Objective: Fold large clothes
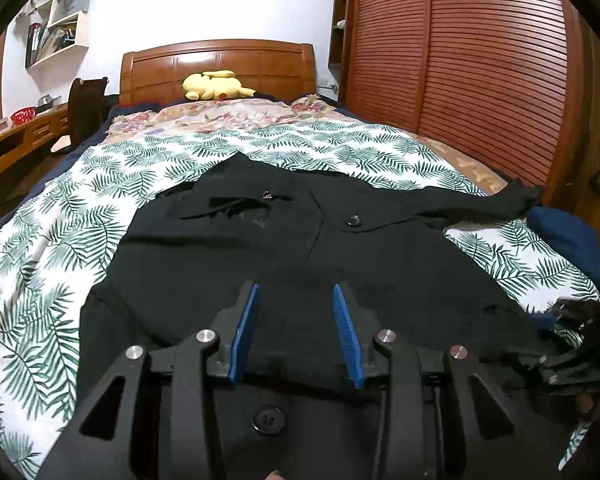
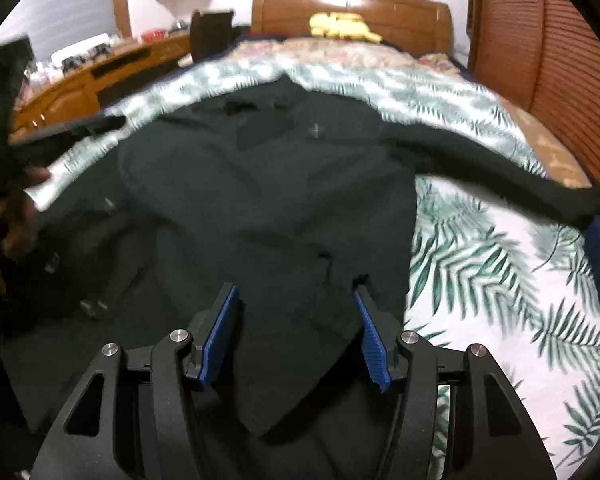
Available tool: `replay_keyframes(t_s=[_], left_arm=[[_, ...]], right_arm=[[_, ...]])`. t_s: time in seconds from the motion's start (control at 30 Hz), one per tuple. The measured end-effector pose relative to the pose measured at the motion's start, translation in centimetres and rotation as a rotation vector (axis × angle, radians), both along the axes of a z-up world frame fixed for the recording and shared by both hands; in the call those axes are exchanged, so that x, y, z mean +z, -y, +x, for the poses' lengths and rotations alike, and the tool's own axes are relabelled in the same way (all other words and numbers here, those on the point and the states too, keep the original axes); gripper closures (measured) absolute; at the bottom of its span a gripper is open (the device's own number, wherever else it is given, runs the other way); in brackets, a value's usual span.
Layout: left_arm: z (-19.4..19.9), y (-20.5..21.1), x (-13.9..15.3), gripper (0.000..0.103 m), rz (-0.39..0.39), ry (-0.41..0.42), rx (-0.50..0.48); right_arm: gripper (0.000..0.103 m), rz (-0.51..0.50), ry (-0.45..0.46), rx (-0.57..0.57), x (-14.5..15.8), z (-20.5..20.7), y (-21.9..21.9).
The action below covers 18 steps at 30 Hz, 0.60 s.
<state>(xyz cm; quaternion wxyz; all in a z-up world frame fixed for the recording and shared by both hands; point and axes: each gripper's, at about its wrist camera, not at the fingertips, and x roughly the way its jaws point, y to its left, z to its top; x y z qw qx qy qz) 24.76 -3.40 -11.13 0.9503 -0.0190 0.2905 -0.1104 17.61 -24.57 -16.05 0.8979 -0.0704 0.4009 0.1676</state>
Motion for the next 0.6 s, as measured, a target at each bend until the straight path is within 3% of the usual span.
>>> replay_keyframes(t_s=[0.07,0.4,0.6], left_arm=[[0.1,-0.1,-0.7,0.066,-0.004,-0.002,0.006],[-0.1,0.6,-2.6,0.066,0.02,-0.004,0.007],[-0.1,0.5,-2.9,0.066,0.015,-0.007,0.013]], right_arm=[[0.043,0.016,-0.004,-0.007,-1.1,0.1,0.2],[0.041,0.022,-0.014,-0.014,-0.8,0.1,0.3],[0.041,0.031,-0.007,-0.018,1.8,-0.2,1.6]])
